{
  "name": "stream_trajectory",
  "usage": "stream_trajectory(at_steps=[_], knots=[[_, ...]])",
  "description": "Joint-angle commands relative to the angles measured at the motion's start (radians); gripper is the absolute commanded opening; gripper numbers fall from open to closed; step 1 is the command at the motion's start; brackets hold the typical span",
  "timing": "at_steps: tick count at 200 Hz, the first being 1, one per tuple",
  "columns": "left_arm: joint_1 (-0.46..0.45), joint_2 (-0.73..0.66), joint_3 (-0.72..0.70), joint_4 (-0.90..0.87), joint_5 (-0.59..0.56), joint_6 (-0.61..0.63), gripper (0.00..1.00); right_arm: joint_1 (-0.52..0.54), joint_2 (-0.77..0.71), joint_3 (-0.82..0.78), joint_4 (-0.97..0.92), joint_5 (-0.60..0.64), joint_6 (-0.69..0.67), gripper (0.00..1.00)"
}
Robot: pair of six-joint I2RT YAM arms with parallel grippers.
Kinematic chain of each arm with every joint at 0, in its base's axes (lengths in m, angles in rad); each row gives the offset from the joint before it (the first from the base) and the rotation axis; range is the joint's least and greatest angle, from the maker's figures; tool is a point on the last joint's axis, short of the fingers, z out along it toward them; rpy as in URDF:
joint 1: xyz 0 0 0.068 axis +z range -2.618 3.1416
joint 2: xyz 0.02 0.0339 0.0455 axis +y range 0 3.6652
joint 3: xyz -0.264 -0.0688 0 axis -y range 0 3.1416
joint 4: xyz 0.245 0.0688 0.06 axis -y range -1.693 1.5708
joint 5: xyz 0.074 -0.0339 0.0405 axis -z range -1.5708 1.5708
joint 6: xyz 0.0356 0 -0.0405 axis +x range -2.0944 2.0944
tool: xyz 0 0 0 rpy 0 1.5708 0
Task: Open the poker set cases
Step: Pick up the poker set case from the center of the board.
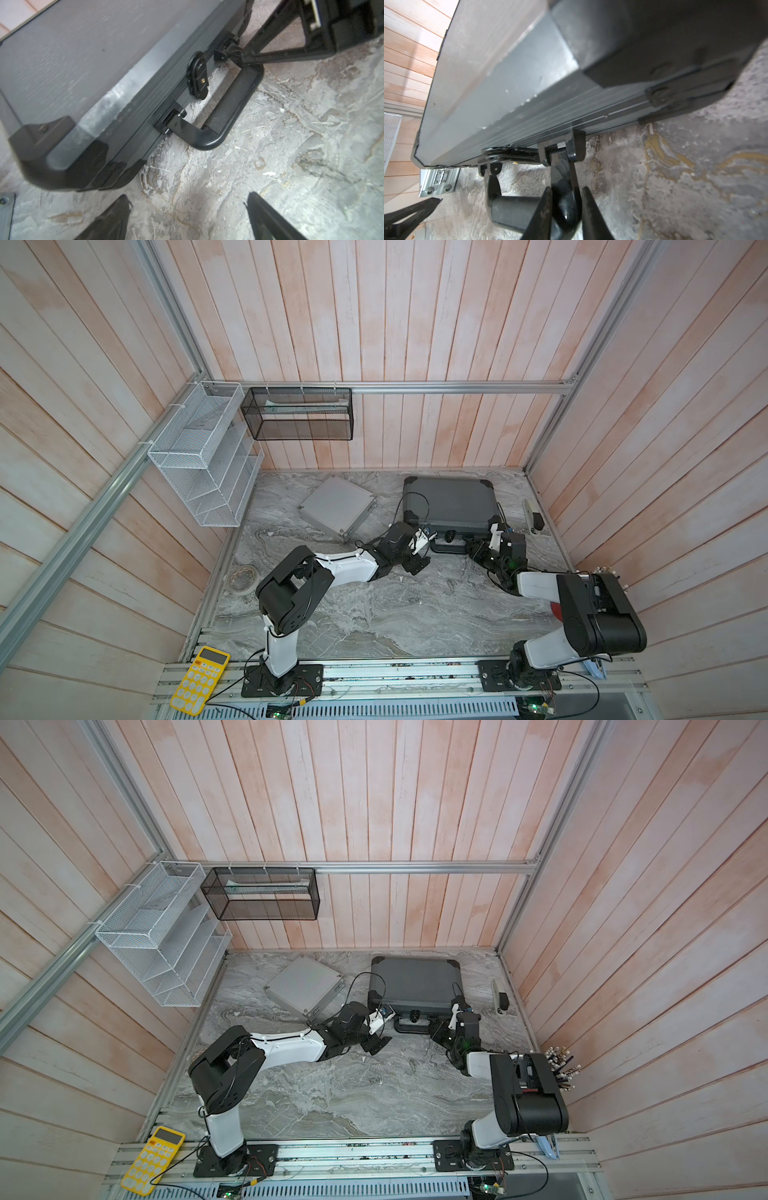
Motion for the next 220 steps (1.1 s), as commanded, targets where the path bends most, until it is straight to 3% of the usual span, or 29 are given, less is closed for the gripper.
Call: stream_trajectory(at_steps=[1, 54, 157, 195, 220], knots=[[-0.016, 0.045, 0.025, 0.083, -0.07, 0.175, 0.91, 0.025, -0.039, 0.057, 0.039, -0.084, 0.007, 0.18], [-0.059, 0.14, 0.087, 0.17, -0.136, 0.338, 0.93, 0.024, -0.039, 0.067, 0.014, -0.095, 0.042, 0.18], [-0.112, 0.257, 0.195, 0.166, -0.151, 0.461, 0.87, 0.022, -0.049, 0.101, -0.025, -0.101, 0.101, 0.17], [-0.112, 0.298, 0.214, 0.195, -0.188, 0.5, 0.79, 0.021, -0.056, 0.105, -0.025, -0.113, 0.119, 0.17], [-0.113, 0.344, 0.244, 0.244, -0.255, 0.519, 0.63, 0.021, -0.056, 0.107, -0.053, -0.114, 0.12, 0.17]])
